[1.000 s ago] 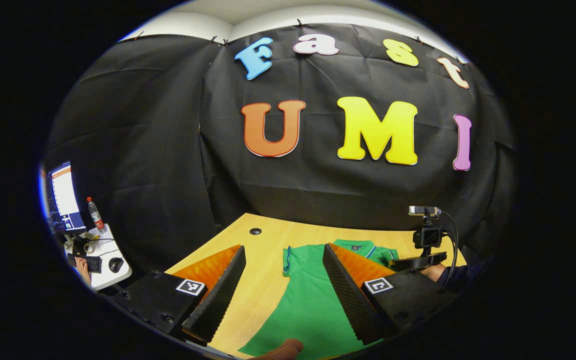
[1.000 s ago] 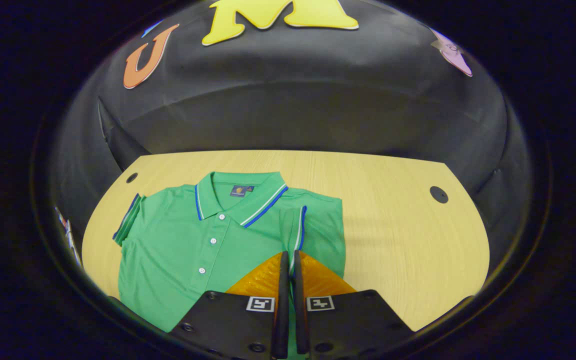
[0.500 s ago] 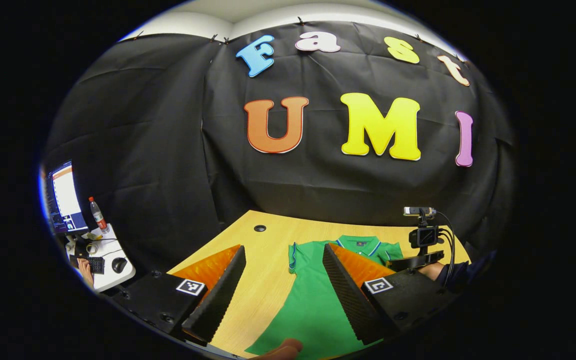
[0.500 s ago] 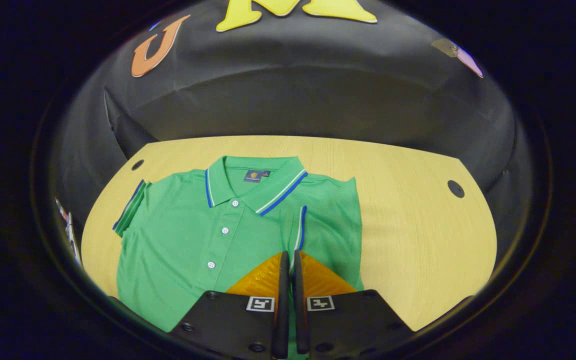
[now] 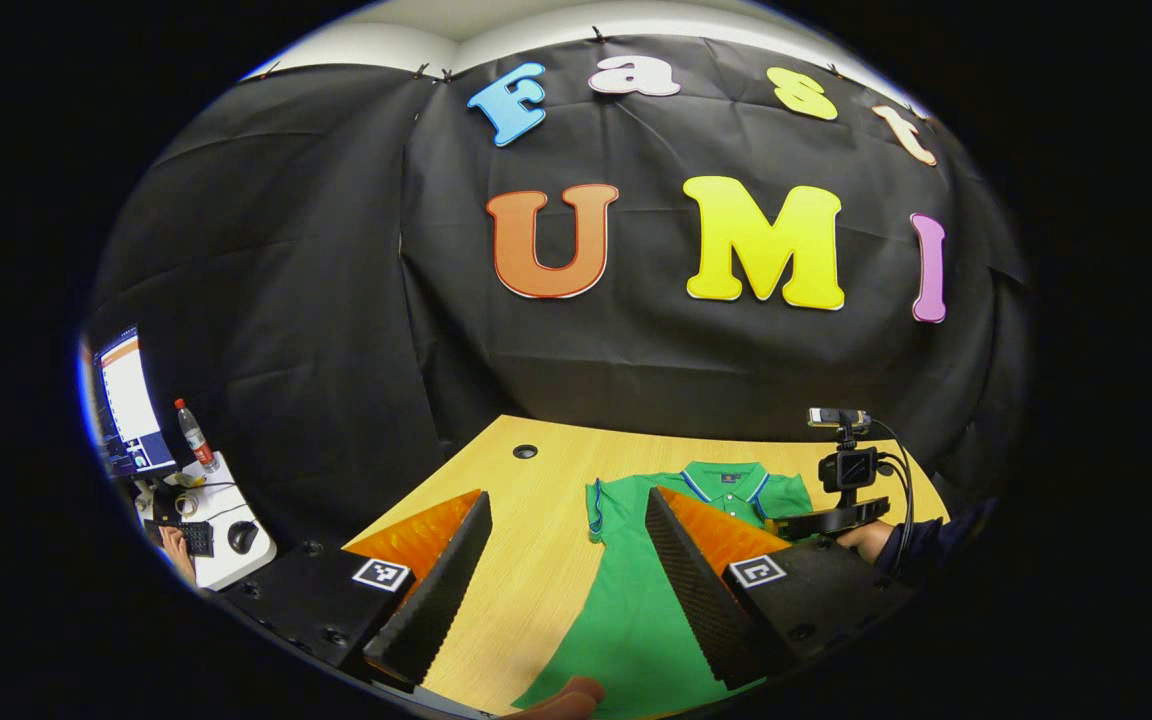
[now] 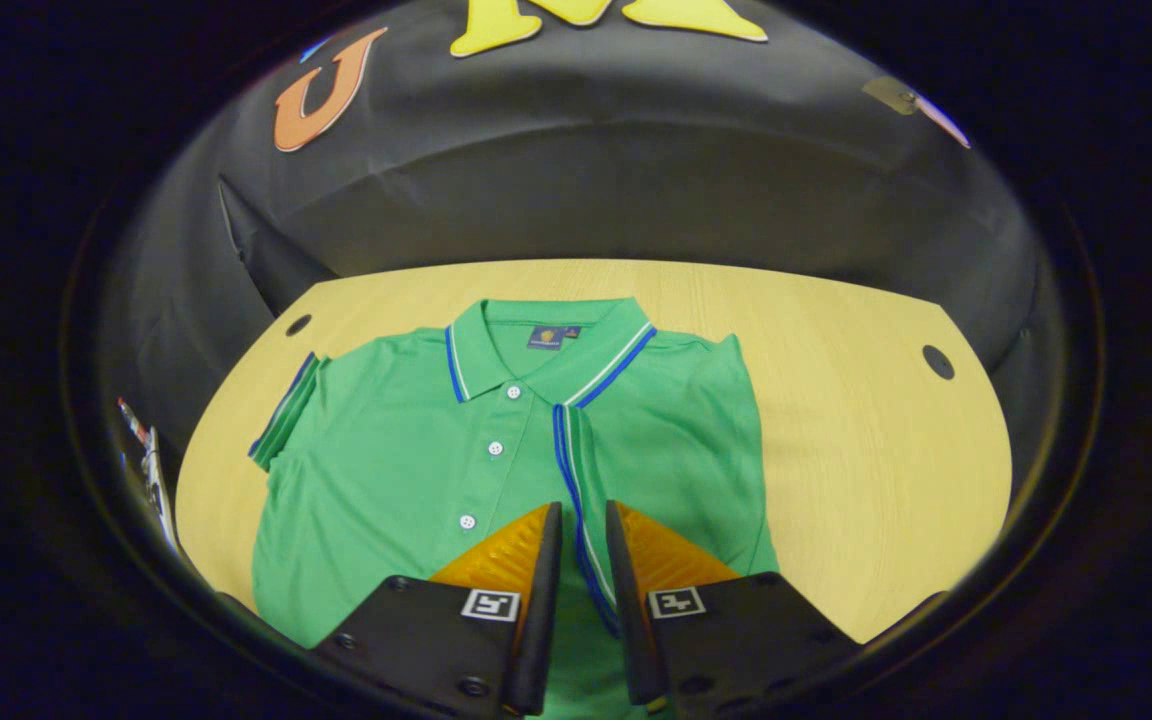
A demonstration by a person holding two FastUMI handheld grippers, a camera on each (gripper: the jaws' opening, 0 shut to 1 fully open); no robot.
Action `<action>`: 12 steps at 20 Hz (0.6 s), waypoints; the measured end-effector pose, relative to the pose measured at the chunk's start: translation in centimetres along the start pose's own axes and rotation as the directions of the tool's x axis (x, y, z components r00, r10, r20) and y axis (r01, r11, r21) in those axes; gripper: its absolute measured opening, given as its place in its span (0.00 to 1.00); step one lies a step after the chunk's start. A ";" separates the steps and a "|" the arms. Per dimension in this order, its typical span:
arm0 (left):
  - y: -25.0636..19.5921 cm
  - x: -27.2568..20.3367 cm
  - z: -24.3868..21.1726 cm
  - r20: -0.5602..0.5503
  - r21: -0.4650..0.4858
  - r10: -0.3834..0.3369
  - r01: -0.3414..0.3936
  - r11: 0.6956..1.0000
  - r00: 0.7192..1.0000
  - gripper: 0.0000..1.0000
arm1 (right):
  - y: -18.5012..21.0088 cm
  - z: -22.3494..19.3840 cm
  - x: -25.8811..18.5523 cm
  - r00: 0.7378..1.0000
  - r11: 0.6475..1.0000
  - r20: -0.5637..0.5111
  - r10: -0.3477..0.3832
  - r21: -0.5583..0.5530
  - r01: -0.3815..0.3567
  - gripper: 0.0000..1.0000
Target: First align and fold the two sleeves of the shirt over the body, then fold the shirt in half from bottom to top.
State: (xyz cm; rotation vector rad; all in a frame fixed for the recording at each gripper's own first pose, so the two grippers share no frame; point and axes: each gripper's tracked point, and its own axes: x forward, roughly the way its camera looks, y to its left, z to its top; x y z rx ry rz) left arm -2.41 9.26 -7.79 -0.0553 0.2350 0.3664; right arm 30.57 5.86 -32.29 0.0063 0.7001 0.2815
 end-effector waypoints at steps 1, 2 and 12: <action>0.1 0.6 0.0 0.000 -0.001 -0.009 0.009 1.000 1.000 1.00 | 0.4 0.1 -0.5 1.000 1.000 0.006 0.007 0.007 -0.007 0.36; 0.2 1.3 -0.2 -0.002 0.002 -0.019 0.019 1.000 1.000 1.00 | 0.9 0.3 -1.3 1.000 1.000 0.018 0.023 0.016 -0.023 0.38; -0.4 13.4 -2.7 -0.060 -0.017 -0.120 0.119 0.993 0.991 1.00 | 1.9 3.4 -14.4 0.982 0.999 0.187 -0.006 -0.032 0.012 0.91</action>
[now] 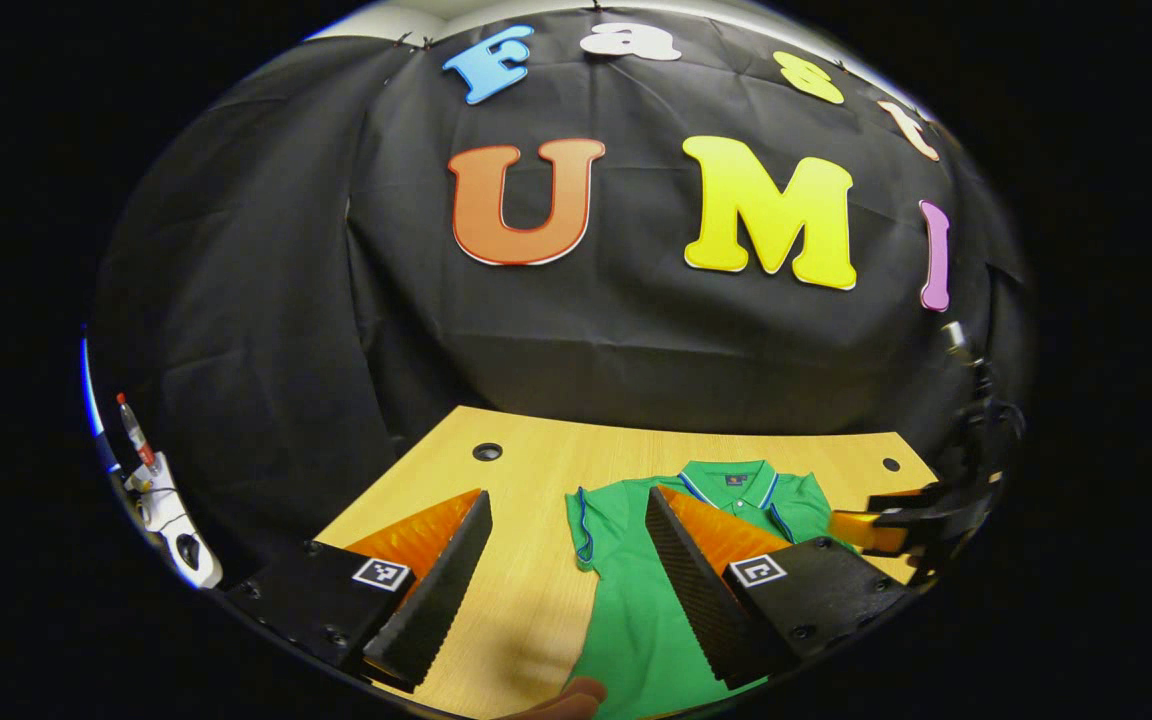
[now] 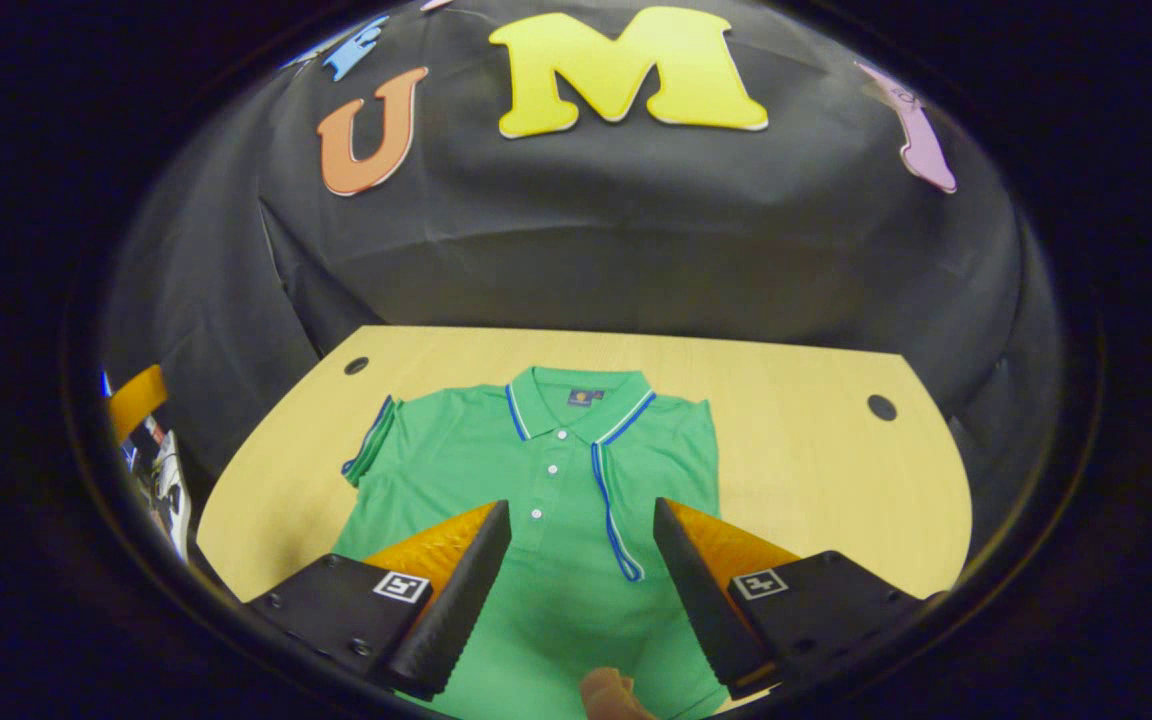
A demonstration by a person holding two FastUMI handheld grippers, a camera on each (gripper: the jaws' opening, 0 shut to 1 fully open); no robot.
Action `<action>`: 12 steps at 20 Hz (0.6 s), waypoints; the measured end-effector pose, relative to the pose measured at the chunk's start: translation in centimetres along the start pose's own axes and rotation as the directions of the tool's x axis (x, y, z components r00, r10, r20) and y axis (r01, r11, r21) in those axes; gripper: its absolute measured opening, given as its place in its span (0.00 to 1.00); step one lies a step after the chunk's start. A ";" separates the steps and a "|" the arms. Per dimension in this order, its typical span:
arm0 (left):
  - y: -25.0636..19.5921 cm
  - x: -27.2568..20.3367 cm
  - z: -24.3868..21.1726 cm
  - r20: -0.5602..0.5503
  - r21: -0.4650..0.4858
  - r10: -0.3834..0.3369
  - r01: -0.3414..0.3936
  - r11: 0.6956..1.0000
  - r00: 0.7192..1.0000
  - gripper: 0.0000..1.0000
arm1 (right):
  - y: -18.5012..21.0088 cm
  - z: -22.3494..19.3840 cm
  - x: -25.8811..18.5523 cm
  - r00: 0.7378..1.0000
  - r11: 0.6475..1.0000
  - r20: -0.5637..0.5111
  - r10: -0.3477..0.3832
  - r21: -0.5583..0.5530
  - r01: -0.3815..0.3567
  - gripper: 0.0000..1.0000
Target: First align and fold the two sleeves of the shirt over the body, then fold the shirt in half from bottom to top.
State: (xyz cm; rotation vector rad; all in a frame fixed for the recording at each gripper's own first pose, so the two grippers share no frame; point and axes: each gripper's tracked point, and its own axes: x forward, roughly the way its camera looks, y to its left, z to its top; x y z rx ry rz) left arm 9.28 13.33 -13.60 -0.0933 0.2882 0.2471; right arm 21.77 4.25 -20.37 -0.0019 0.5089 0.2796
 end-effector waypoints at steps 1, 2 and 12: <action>0.0 1.6 -0.6 -0.015 -0.014 -0.009 0.008 1.000 1.000 1.00 | 0.2 0.5 -1.7 1.000 1.000 0.018 0.000 0.007 0.000 0.95; -0.5 3.2 -1.3 -0.038 -0.037 -0.025 0.024 0.999 0.999 1.00 | 0.3 1.0 -3.5 0.999 1.000 0.034 -0.004 0.013 0.003 0.96; -1.2 15.6 -8.2 -0.214 -0.080 -0.045 0.029 0.996 0.976 0.98 | 0.1 0.6 -16.7 0.991 0.991 0.086 -0.106 0.096 0.097 0.92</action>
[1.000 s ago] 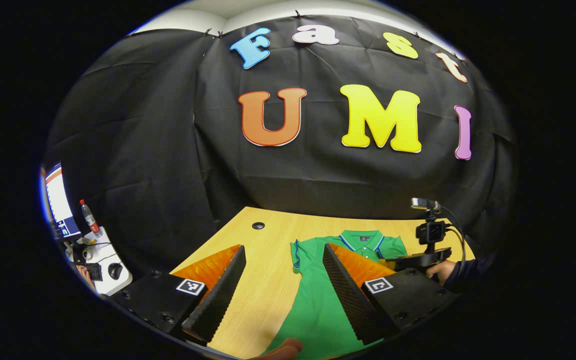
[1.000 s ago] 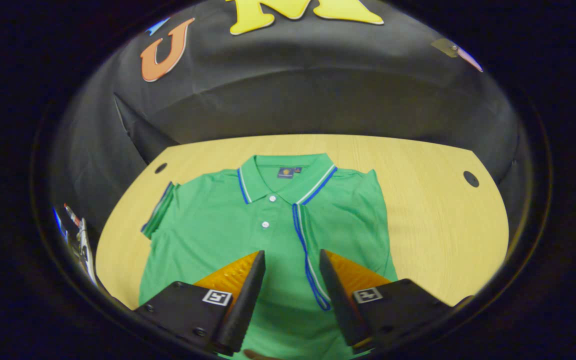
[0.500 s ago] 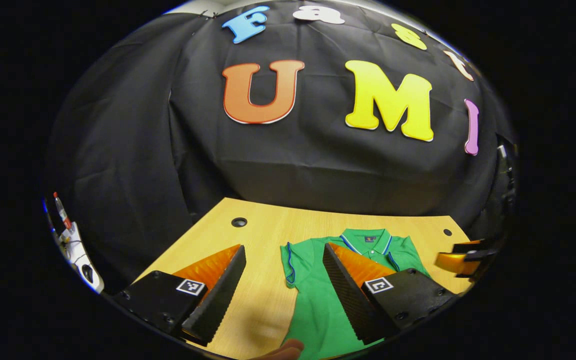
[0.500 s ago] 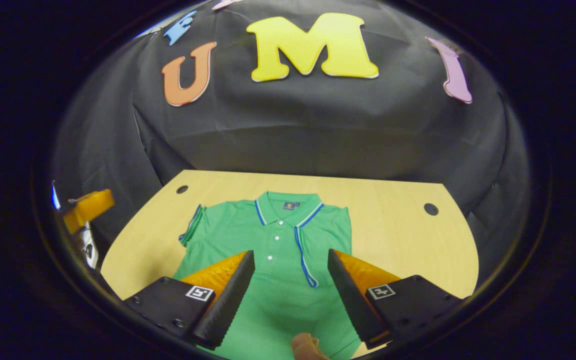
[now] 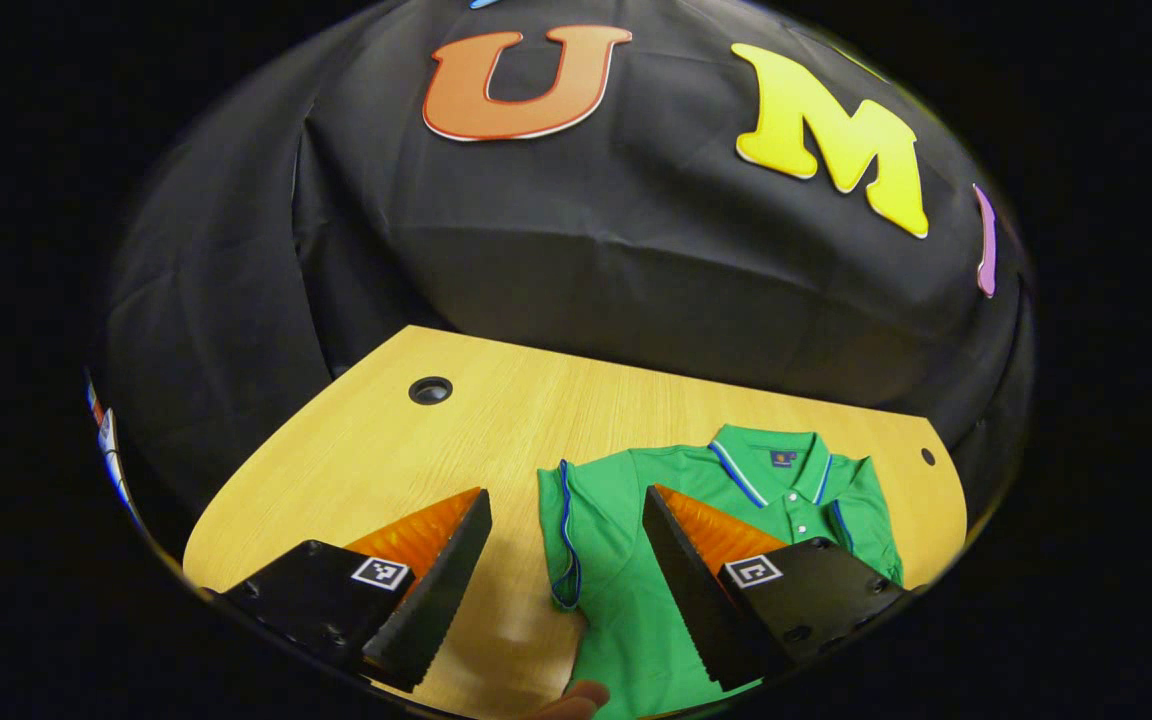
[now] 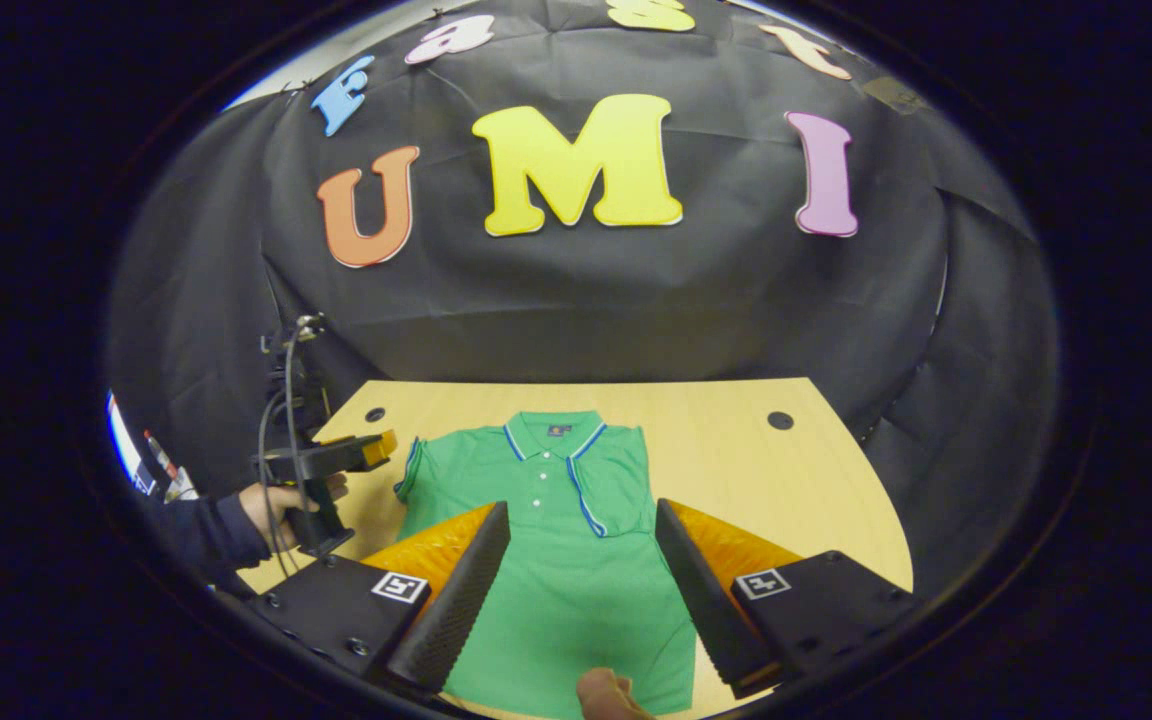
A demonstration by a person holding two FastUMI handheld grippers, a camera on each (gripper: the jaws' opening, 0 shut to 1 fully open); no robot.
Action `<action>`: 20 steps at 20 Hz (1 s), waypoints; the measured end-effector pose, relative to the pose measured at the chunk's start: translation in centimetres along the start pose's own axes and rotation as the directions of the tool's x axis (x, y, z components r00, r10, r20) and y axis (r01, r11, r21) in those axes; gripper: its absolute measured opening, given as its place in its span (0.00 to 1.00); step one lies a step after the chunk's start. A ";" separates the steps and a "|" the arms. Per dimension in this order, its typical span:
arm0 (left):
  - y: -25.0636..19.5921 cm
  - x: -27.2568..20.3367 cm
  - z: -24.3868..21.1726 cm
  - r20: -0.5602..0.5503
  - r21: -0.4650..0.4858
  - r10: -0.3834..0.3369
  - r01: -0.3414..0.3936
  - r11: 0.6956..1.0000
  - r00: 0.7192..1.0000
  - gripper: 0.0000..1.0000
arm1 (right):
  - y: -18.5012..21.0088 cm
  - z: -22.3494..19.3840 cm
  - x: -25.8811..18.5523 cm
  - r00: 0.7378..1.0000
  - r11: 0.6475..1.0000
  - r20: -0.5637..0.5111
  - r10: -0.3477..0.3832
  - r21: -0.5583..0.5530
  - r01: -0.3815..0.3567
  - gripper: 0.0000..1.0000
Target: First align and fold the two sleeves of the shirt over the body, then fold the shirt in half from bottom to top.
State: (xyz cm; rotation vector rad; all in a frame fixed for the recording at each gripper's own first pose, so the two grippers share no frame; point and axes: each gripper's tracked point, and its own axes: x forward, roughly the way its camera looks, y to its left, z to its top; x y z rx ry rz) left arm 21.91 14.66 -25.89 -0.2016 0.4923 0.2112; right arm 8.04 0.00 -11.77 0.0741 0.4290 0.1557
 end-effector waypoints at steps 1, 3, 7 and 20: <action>-0.1 0.9 -0.6 -0.025 -0.015 -0.011 0.011 1.000 1.000 0.98 | 0.3 -0.8 -0.7 1.000 1.000 -0.014 0.003 0.010 -0.003 0.95; 0.0 2.5 -2.0 -0.075 0.001 -0.007 0.008 1.000 0.997 0.98 | -0.3 -2.6 -1.6 0.998 1.000 -0.057 -0.017 0.007 0.018 0.95; 0.2 4.8 -3.9 -0.153 0.022 0.012 -0.008 1.000 0.988 0.95 | -1.3 -5.0 -2.2 0.991 0.998 -0.121 -0.063 0.011 0.064 0.95; -0.2 6.9 -5.8 -0.262 0.073 -0.003 0.023 0.997 0.965 0.52 | -0.6 -6.3 -2.2 0.982 0.996 -0.169 -0.089 0.016 0.093 0.96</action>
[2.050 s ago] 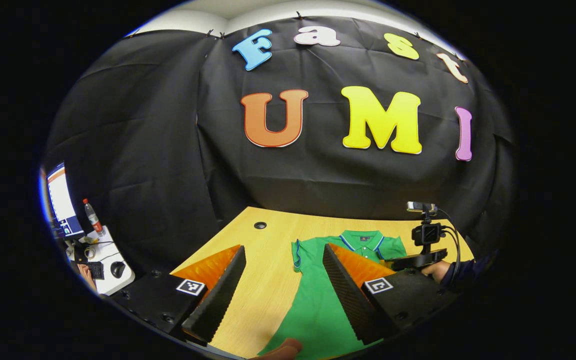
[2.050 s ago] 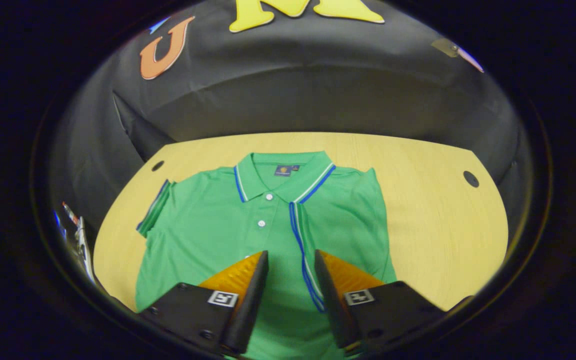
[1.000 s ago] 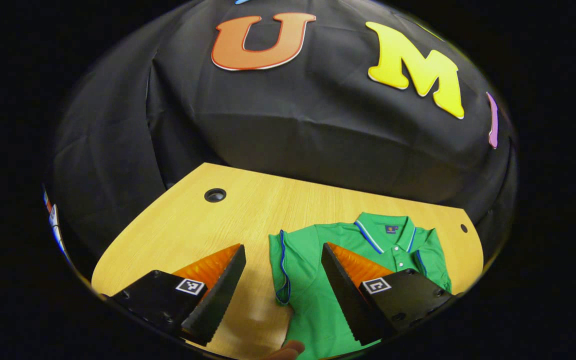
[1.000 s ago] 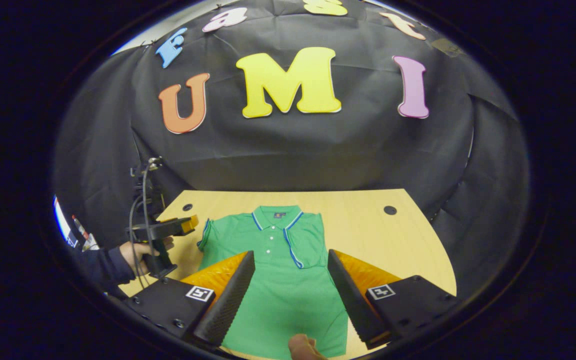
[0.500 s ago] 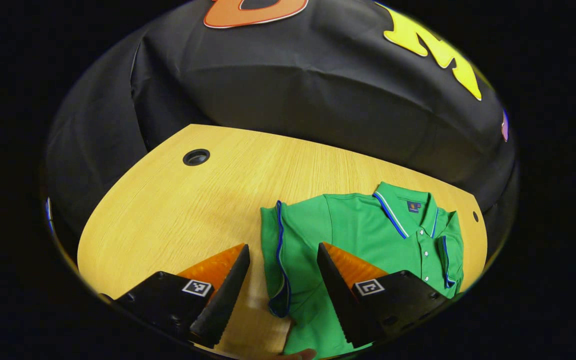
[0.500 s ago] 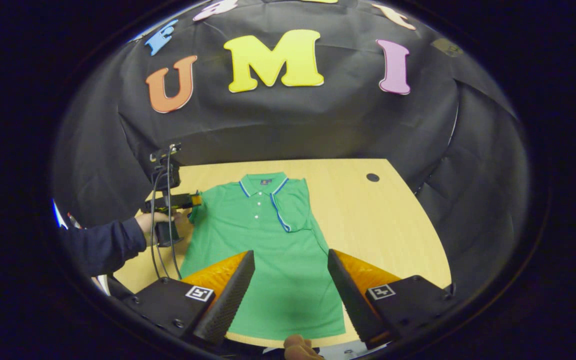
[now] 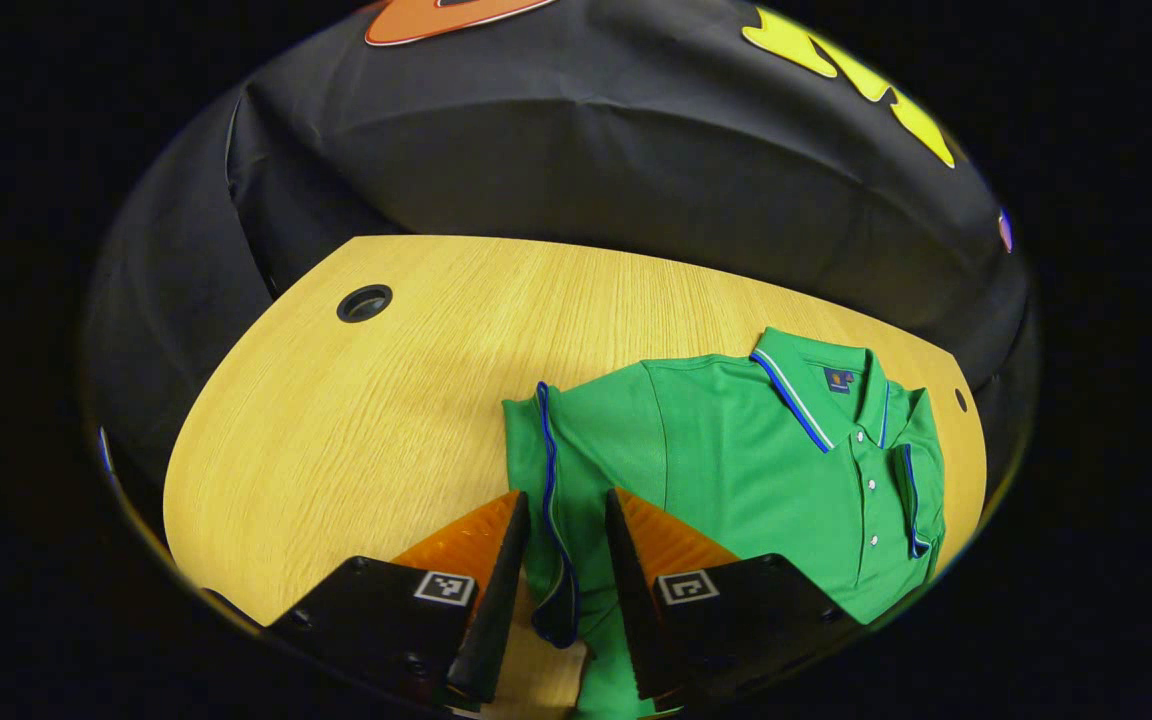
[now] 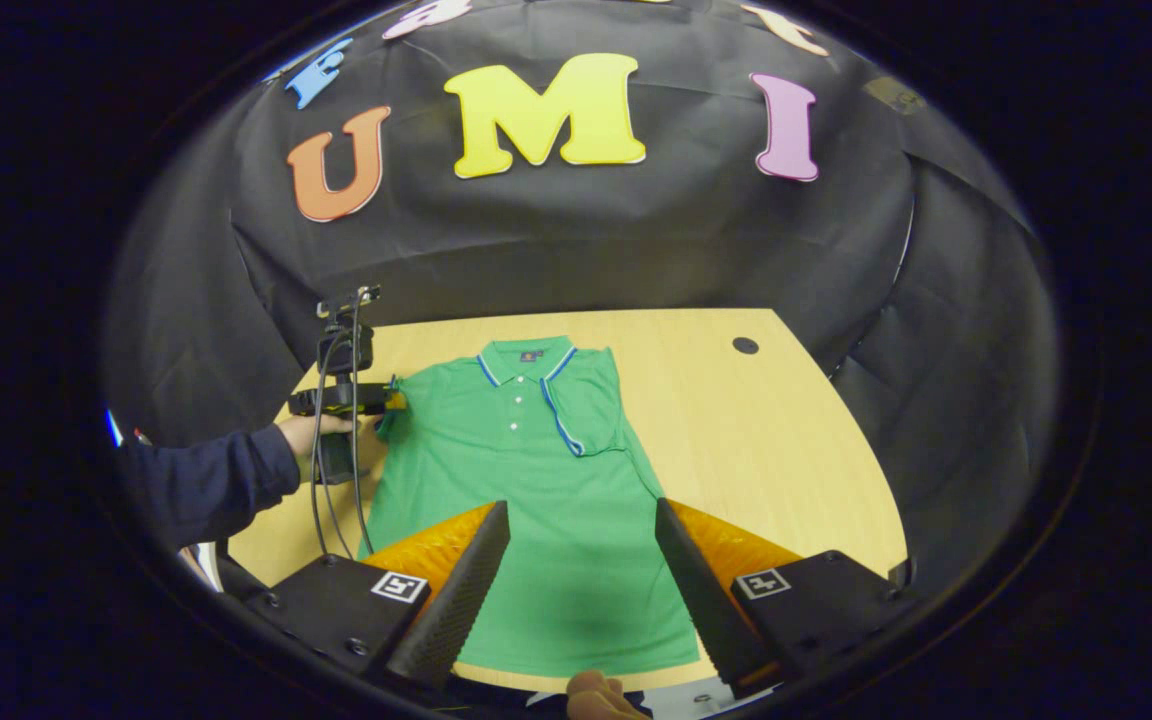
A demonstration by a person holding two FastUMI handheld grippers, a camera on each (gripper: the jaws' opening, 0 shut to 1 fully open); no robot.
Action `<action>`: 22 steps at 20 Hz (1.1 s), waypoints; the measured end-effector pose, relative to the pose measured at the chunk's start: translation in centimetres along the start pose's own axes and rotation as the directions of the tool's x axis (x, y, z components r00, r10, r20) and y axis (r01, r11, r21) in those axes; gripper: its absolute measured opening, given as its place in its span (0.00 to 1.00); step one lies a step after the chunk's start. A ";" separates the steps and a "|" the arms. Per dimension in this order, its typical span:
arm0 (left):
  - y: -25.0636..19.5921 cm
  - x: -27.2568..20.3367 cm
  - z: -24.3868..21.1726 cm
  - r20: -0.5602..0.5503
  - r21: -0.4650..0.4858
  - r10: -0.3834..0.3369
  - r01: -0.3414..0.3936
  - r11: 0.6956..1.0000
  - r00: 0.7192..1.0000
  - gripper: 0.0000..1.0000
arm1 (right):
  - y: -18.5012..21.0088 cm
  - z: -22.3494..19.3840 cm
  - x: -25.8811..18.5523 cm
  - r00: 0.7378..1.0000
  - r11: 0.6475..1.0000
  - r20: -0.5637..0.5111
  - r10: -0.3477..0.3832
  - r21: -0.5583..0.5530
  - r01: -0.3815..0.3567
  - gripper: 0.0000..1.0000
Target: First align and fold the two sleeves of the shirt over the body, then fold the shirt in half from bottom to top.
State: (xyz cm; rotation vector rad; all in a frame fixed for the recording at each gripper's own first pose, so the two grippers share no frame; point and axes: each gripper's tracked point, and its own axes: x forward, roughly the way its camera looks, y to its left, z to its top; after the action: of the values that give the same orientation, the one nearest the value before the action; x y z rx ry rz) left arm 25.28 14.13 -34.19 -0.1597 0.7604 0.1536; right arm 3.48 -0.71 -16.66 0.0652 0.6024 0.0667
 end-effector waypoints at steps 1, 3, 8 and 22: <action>0.2 0.0 0.0 -0.005 0.006 0.004 -0.004 1.000 1.000 0.46 | 0.0 -0.1 0.1 1.000 1.000 -0.003 0.002 -0.001 -0.002 0.96; 0.4 0.1 0.0 -0.018 0.014 0.007 -0.007 1.000 1.000 0.36 | 0.1 -0.3 0.4 1.000 1.000 -0.011 0.003 0.002 -0.003 0.96; 0.9 0.1 0.0 -0.037 0.052 0.024 -0.022 0.998 0.999 0.18 | -0.3 -0.6 0.9 1.000 0.999 -0.027 0.008 0.032 -0.007 0.96; -2.8 -3.0 4.2 0.038 0.185 0.011 -0.018 0.983 0.999 0.04 | -1.6 1.2 0.1 0.997 0.991 0.016 0.075 0.110 -0.077 0.96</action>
State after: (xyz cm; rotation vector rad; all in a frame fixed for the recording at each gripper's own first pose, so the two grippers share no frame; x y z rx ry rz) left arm 26.50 11.95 -28.84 0.0253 0.7354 0.0984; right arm 4.37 -2.37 -15.85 0.1961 0.5911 0.1068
